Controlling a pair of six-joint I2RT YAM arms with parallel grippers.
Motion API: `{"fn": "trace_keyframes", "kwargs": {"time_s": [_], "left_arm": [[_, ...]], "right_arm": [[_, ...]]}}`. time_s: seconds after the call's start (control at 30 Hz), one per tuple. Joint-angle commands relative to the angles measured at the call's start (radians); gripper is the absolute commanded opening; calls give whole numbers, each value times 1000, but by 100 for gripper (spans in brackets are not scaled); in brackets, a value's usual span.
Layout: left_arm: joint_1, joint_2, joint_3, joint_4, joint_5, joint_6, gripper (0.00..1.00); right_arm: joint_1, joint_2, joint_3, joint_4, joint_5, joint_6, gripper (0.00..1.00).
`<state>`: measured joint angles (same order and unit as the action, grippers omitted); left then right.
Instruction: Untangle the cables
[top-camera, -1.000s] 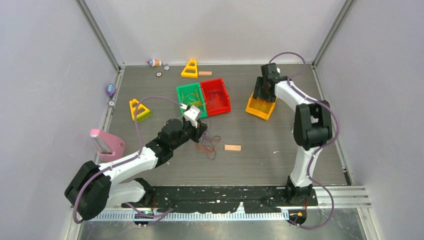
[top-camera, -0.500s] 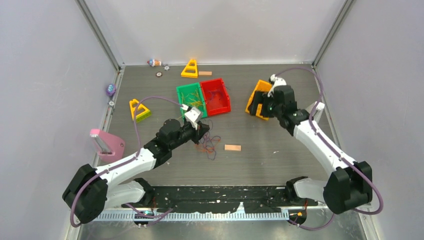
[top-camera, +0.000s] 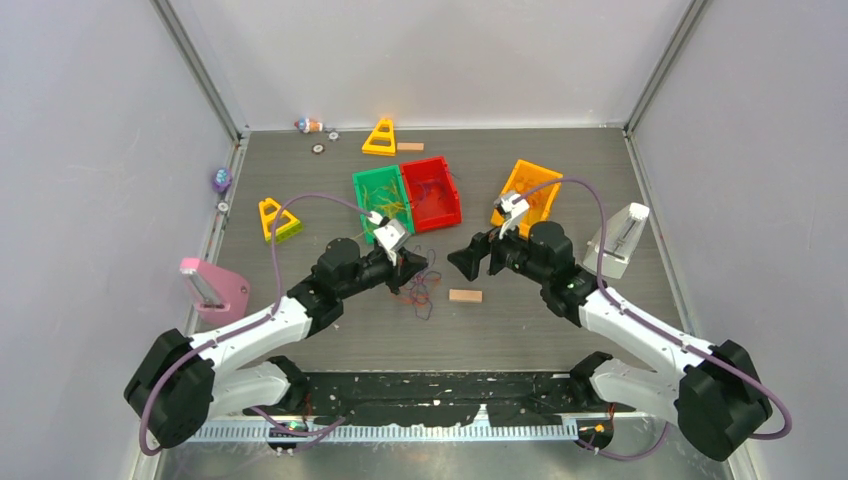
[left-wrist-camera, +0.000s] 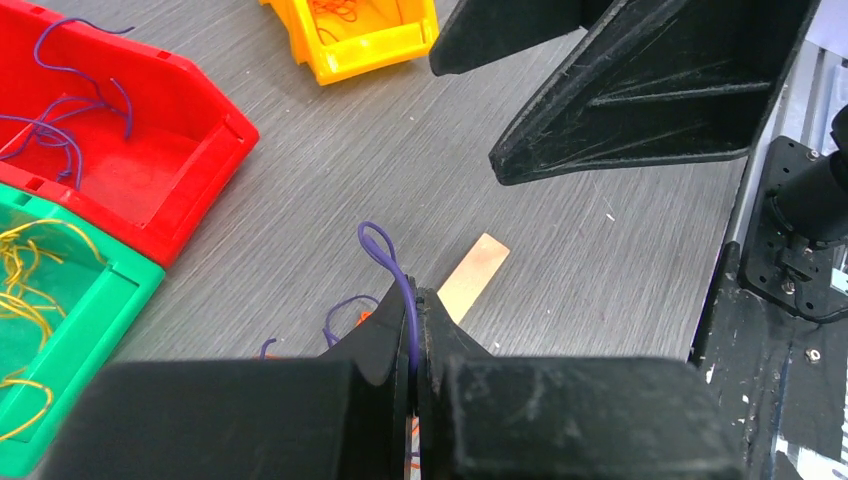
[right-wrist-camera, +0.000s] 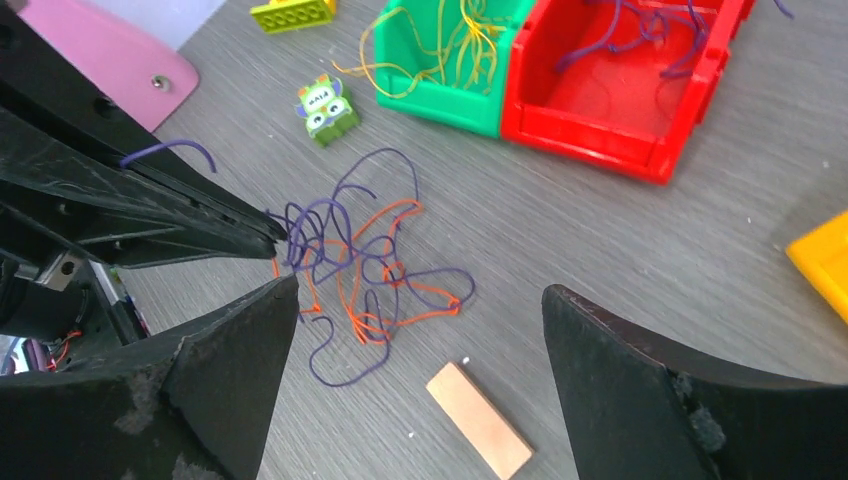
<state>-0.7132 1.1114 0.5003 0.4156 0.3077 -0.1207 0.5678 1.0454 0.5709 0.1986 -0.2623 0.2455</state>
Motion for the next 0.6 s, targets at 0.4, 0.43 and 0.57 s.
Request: {"fn": "trace_keyframes", "kwargs": {"time_s": [0.4,0.43,0.57], "left_arm": [[0,-15,-13,76,47,20,0],[0,-16,-12,75,49,20,0],[0,-12,-10,78,55,19,0]], "right_arm": [[17,-37,26,117,111,68,97],[9,-44,12,123,78,33,98],[14,-8,2,163,-108,-22,96]]}}
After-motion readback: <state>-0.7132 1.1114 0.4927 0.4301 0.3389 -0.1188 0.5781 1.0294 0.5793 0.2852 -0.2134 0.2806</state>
